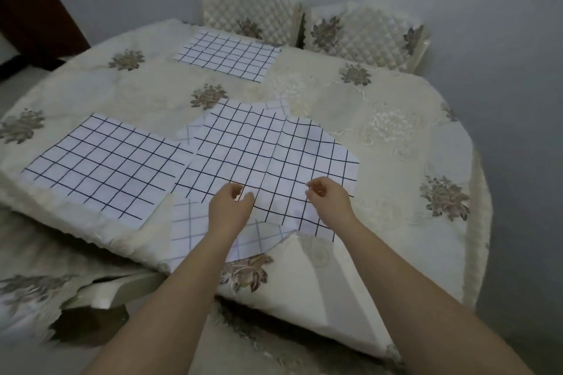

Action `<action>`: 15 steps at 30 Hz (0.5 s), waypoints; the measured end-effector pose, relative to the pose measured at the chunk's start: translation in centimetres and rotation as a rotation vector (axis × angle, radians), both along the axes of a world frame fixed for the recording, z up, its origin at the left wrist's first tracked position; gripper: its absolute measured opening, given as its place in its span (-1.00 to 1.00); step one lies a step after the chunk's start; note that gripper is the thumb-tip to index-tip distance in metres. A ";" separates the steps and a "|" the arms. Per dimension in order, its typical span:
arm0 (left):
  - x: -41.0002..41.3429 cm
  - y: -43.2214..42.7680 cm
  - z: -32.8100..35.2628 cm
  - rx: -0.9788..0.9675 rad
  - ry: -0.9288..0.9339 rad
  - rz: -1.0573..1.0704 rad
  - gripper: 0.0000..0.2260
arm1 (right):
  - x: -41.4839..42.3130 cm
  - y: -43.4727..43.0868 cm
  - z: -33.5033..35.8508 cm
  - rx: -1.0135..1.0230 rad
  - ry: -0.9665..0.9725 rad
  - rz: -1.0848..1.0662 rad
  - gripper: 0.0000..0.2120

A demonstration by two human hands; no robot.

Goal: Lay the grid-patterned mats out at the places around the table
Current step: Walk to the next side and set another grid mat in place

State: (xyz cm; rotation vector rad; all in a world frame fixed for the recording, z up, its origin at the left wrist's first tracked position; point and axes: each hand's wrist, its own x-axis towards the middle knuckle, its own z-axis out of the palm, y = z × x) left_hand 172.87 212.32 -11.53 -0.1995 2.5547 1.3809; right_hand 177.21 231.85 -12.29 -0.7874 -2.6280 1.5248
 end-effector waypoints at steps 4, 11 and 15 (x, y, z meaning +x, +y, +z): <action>-0.6 1.7 -3.2 -0.203 0.033 -0.121 -0.43 | -4.0 0.1 -2.4 0.233 -0.056 0.313 -0.59; -0.9 3.3 -7.0 -0.604 0.072 -0.224 -0.15 | -6.1 -0.6 -5.7 0.615 -0.258 0.598 0.05; -0.8 3.2 -7.5 -0.631 0.086 -0.243 -0.24 | -6.0 -0.4 -6.1 0.641 -0.232 0.582 0.07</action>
